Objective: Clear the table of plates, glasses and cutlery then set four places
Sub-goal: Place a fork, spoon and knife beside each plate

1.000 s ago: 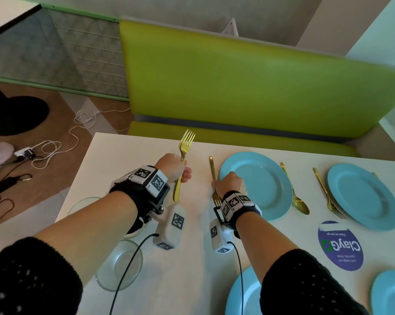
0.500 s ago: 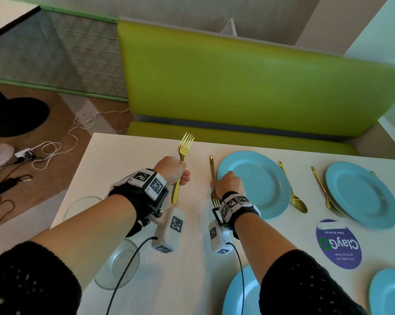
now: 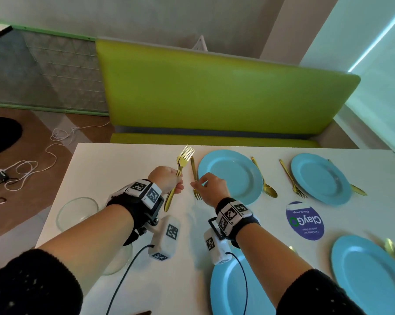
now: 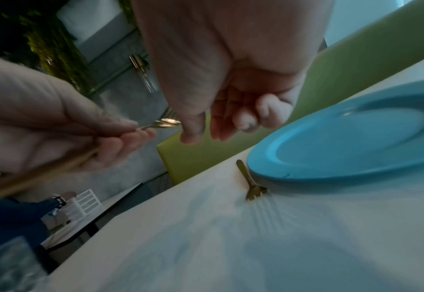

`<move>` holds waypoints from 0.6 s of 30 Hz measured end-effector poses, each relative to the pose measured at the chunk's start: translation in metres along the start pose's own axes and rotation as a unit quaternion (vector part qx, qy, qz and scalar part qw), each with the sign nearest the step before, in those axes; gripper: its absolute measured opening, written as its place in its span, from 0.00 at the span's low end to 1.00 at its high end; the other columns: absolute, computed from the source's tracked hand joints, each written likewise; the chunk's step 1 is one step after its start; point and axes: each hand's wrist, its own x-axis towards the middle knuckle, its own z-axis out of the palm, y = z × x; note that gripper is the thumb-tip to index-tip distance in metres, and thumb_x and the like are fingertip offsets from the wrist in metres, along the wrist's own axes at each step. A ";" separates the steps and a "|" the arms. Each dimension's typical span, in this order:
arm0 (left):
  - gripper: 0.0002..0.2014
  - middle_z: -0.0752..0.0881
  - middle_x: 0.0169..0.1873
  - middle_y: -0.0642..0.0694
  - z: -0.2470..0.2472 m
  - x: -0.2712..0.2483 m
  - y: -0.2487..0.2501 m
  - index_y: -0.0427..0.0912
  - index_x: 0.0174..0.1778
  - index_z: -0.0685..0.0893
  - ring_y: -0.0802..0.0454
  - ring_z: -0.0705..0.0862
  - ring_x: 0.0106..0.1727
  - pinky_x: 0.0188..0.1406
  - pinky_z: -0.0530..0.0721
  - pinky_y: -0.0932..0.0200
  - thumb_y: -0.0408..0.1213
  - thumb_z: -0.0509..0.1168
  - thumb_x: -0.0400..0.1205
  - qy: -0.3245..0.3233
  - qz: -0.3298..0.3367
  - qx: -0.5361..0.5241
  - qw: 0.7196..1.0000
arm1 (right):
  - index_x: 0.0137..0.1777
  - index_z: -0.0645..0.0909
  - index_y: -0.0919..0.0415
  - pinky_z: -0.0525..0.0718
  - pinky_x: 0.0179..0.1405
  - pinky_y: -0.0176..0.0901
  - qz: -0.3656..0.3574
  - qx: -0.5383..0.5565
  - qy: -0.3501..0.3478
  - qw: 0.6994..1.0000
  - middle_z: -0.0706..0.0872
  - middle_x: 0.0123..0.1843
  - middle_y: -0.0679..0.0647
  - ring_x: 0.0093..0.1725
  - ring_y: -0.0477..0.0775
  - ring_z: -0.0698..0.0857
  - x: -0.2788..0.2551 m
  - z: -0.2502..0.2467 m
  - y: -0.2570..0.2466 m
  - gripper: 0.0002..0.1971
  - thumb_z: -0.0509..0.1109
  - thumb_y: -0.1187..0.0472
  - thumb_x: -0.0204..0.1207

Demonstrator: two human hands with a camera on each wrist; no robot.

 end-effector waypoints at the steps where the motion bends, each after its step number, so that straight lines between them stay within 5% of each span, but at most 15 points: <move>1: 0.09 0.82 0.31 0.41 0.005 -0.006 -0.002 0.36 0.37 0.79 0.49 0.82 0.32 0.44 0.86 0.55 0.26 0.60 0.83 -0.009 0.004 0.002 1.000 | 0.54 0.81 0.60 0.78 0.37 0.36 -0.008 0.006 0.000 1.000 0.82 0.47 0.53 0.42 0.51 0.79 -0.011 -0.004 0.001 0.18 0.67 0.45 0.77; 5: 0.07 0.84 0.31 0.39 0.031 -0.042 -0.013 0.37 0.35 0.80 0.46 0.83 0.33 0.48 0.86 0.51 0.27 0.66 0.79 -0.085 0.019 -0.014 0.996 | 0.37 0.79 0.57 0.78 0.32 0.37 -0.017 0.042 -0.007 0.999 0.82 0.36 0.50 0.33 0.51 0.79 -0.056 -0.021 0.011 0.18 0.60 0.45 0.81; 8: 0.08 0.85 0.26 0.42 0.057 -0.068 -0.023 0.37 0.35 0.82 0.46 0.82 0.31 0.45 0.86 0.52 0.25 0.66 0.79 -0.135 0.034 -0.003 0.990 | 0.34 0.79 0.57 0.74 0.22 0.31 0.023 0.071 0.004 0.997 0.79 0.25 0.49 0.22 0.45 0.76 -0.090 -0.033 0.032 0.18 0.61 0.49 0.81; 18: 0.10 0.86 0.35 0.36 0.133 -0.131 -0.040 0.40 0.39 0.80 0.46 0.84 0.30 0.40 0.87 0.51 0.20 0.68 0.75 -0.221 0.058 0.031 0.973 | 0.33 0.82 0.57 0.71 0.24 0.37 0.129 0.249 0.050 0.959 0.84 0.33 0.50 0.27 0.49 0.77 -0.162 -0.074 0.113 0.10 0.69 0.62 0.76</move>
